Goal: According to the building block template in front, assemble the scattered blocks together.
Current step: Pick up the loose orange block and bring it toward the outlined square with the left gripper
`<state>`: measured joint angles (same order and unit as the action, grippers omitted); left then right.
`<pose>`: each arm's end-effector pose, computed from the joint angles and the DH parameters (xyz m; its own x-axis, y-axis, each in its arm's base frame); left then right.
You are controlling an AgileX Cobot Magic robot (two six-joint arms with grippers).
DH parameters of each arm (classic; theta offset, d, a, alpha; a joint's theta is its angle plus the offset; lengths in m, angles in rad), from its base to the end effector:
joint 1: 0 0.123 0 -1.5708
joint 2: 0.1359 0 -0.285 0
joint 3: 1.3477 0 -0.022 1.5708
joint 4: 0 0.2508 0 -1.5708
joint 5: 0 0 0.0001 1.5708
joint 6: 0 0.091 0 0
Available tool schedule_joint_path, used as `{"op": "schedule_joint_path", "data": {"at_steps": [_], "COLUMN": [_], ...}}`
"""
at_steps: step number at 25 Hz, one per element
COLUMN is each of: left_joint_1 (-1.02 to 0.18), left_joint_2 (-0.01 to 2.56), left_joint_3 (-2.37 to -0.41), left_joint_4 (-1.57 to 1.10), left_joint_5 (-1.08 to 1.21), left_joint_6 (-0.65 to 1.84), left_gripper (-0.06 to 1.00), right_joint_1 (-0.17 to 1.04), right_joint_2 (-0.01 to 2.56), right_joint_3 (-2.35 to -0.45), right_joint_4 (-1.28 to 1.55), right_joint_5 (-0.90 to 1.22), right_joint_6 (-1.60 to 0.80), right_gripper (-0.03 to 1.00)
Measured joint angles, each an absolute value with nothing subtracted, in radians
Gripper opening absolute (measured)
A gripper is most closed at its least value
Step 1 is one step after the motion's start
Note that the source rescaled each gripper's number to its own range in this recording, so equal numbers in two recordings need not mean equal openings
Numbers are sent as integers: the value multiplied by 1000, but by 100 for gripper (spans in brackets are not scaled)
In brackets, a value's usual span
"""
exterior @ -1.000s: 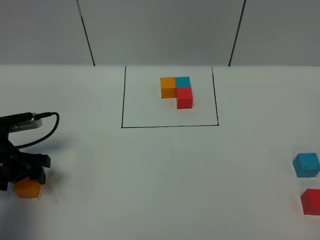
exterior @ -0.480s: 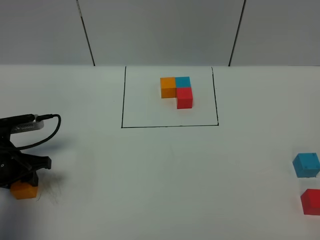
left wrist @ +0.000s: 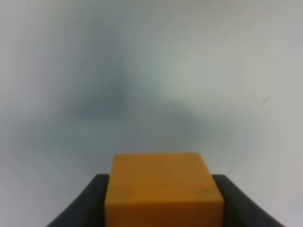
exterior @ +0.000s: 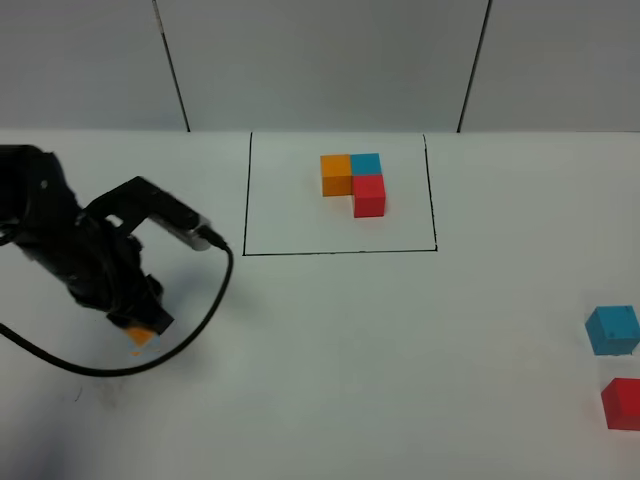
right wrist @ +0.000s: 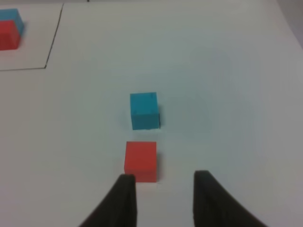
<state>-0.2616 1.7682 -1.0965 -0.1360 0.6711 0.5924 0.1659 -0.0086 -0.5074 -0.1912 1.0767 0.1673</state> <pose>0.3293 -0.0961 0.1862 -0.6788 0.6632 -0.3153 0.6786 0.7306 0.0759 -0.0059 -0.0164 0.2792 -0.4429 0.0015 -0.8966 0.0182 0.9998 -0.0073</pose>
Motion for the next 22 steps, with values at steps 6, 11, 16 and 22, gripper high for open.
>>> {"op": "schedule_joint_path", "data": {"at_steps": [6,11,16,22], "left_joint_1": [-428,-531,-604,-662], "left_joint_2": [1849,1968,2082,2179], "left_joint_3": [-1303,-1494,-1655,-1762], "left_joint_4": [-137,-70,-41,-40], "left_joint_5": [787,896,952,977], "left_joint_6": [742,790,805,848], "left_gripper": [2,2,2,2], "right_joint_1": [166,166,166,166], "right_joint_2": [-9,-9,-9,-9], "right_joint_3": [-507,-507,-507,-507], "right_joint_4": [-191,-191,-191,-191], "right_joint_5": [1077,1077,1077,1077], "right_joint_6": [167,167,167,167], "right_gripper": [0,0,0,0]}}
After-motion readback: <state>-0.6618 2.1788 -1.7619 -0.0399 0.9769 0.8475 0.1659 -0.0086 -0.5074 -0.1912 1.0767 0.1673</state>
